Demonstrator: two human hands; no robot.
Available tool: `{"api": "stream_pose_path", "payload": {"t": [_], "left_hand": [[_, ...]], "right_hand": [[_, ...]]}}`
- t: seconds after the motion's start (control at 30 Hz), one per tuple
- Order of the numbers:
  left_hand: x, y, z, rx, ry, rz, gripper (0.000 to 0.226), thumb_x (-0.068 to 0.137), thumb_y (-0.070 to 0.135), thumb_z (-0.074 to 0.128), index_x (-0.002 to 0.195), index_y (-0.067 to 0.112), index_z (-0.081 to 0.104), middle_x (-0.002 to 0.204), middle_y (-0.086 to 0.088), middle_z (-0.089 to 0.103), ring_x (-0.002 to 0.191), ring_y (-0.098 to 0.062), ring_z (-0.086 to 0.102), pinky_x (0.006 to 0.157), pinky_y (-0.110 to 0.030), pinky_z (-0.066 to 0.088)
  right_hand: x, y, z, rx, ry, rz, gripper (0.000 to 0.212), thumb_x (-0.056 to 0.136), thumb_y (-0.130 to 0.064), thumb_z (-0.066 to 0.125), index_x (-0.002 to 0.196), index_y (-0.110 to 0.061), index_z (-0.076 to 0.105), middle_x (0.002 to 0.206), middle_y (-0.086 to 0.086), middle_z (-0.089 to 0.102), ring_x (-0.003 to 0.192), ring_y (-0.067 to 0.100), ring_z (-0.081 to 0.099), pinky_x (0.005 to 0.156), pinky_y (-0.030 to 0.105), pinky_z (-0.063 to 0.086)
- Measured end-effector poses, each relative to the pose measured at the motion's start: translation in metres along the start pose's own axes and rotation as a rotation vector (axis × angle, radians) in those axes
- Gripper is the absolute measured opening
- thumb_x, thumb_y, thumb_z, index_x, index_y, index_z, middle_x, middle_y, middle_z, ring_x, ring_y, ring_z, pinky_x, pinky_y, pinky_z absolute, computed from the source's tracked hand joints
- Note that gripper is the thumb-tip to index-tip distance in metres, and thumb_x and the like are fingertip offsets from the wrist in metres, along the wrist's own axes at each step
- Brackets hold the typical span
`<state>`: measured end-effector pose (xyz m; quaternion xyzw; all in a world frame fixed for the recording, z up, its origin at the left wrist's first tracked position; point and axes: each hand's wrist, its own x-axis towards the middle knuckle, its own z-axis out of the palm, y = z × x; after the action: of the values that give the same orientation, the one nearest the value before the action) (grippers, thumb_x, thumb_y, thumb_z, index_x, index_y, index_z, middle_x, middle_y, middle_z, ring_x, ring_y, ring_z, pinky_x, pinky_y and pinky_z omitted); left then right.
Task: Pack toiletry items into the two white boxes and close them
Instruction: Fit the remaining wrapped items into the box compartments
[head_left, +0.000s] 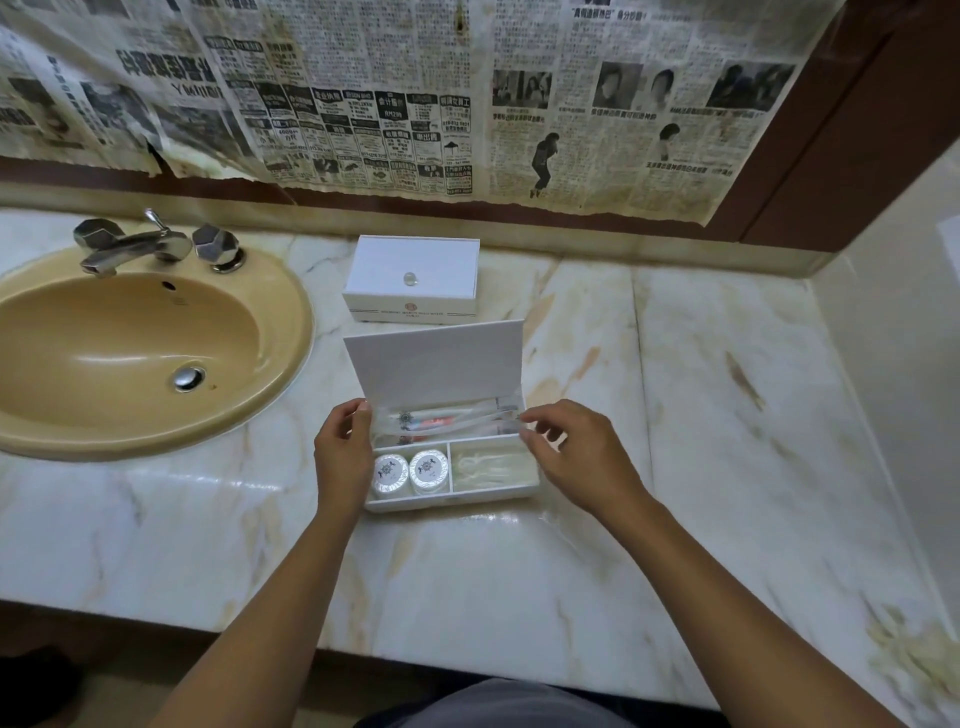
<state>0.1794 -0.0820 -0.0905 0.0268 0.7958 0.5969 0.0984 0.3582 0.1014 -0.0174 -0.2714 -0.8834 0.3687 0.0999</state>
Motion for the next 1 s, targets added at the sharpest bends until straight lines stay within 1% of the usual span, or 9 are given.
{"api": "stream_pose_path", "payload": {"t": [0.1, 0.23, 0.33, 0.43, 0.53, 0.7, 0.77, 0.83, 1.0], "left_hand": [[-0.001, 0.001, 0.0, 0.005, 0.007, 0.003, 0.015, 0.1, 0.019, 0.052, 0.106, 0.013, 0.065, 0.097, 0.002, 0.066, 0.085, -0.001, 0.061, 0.067, -0.001, 0.041], [-0.001, 0.0, 0.001, 0.02, 0.015, 0.003, 0.021, 0.101, 0.02, 0.051, 0.111, 0.008, 0.065, 0.1, -0.001, 0.066, 0.084, 0.0, 0.06, 0.065, 0.001, 0.04], [-0.002, 0.0, 0.001, 0.023, 0.016, 0.002, 0.023, 0.101, 0.02, 0.05, 0.113, 0.007, 0.065, 0.103, -0.002, 0.065, 0.084, 0.0, 0.059, 0.064, 0.002, 0.04], [-0.003, 0.003, 0.002, 0.025, 0.018, 0.006, 0.022, 0.101, 0.018, 0.05, 0.112, 0.007, 0.064, 0.102, -0.001, 0.064, 0.082, 0.002, 0.059, 0.063, 0.003, 0.039], [-0.003, 0.004, 0.001, 0.028, 0.016, 0.005, 0.022, 0.101, 0.018, 0.05, 0.112, 0.007, 0.065, 0.101, -0.001, 0.065, 0.082, 0.003, 0.059, 0.063, 0.002, 0.039], [-0.003, 0.004, 0.002, 0.021, 0.009, 0.001, 0.018, 0.1, 0.02, 0.051, 0.108, 0.011, 0.065, 0.096, 0.003, 0.066, 0.083, 0.002, 0.06, 0.065, 0.001, 0.04], [-0.002, 0.002, 0.001, 0.018, 0.007, -0.001, 0.019, 0.1, 0.02, 0.052, 0.108, 0.01, 0.066, 0.096, 0.003, 0.066, 0.083, 0.002, 0.06, 0.066, -0.001, 0.042], [-0.001, 0.002, 0.0, 0.016, 0.006, -0.005, 0.019, 0.1, 0.021, 0.052, 0.108, 0.011, 0.066, 0.095, 0.004, 0.066, 0.083, 0.001, 0.061, 0.067, -0.002, 0.042], [-0.001, 0.003, 0.0, 0.007, 0.004, -0.003, 0.014, 0.1, 0.019, 0.052, 0.104, 0.015, 0.065, 0.092, 0.011, 0.066, 0.084, 0.002, 0.06, 0.069, -0.004, 0.043]], "right_hand": [[-0.007, 0.017, -0.002, -0.108, -0.069, 0.109, 0.02, 0.09, -0.028, 0.062, 0.109, -0.022, 0.067, 0.09, -0.007, 0.058, 0.081, 0.009, 0.054, 0.074, 0.019, 0.039], [-0.019, 0.03, 0.005, -0.222, -0.25, 0.232, 0.028, 0.087, -0.033, 0.064, 0.113, -0.022, 0.062, 0.096, -0.006, 0.057, 0.087, 0.012, 0.053, 0.074, 0.023, 0.041], [-0.028, 0.034, 0.013, -0.296, -0.358, 0.263, 0.033, 0.082, -0.034, 0.068, 0.112, -0.022, 0.06, 0.105, -0.004, 0.06, 0.094, 0.016, 0.057, 0.073, 0.024, 0.041], [-0.033, 0.037, 0.022, -0.343, -0.402, 0.253, 0.031, 0.079, -0.027, 0.067, 0.109, -0.022, 0.059, 0.109, -0.003, 0.059, 0.095, 0.018, 0.058, 0.073, 0.024, 0.041], [-0.033, 0.04, 0.027, -0.353, -0.404, 0.244, 0.028, 0.081, -0.021, 0.064, 0.109, -0.02, 0.06, 0.11, -0.001, 0.059, 0.097, 0.019, 0.057, 0.071, 0.024, 0.038], [-0.028, 0.042, 0.028, -0.345, -0.367, 0.245, 0.024, 0.087, -0.016, 0.055, 0.108, -0.019, 0.065, 0.108, 0.0, 0.063, 0.095, 0.02, 0.06, 0.078, 0.025, 0.045], [-0.026, 0.041, 0.026, -0.343, -0.327, 0.238, 0.018, 0.089, -0.018, 0.053, 0.099, -0.019, 0.068, 0.099, -0.001, 0.067, 0.086, 0.019, 0.062, 0.073, 0.025, 0.048], [-0.022, 0.038, 0.019, -0.337, -0.28, 0.224, 0.017, 0.089, -0.02, 0.052, 0.093, -0.02, 0.069, 0.093, -0.002, 0.068, 0.082, 0.018, 0.061, 0.067, 0.025, 0.045], [-0.011, 0.016, -0.01, -0.291, -0.112, 0.167, 0.015, 0.091, -0.024, 0.057, 0.095, -0.021, 0.071, 0.092, -0.004, 0.069, 0.083, 0.016, 0.062, 0.068, 0.023, 0.045]]}}
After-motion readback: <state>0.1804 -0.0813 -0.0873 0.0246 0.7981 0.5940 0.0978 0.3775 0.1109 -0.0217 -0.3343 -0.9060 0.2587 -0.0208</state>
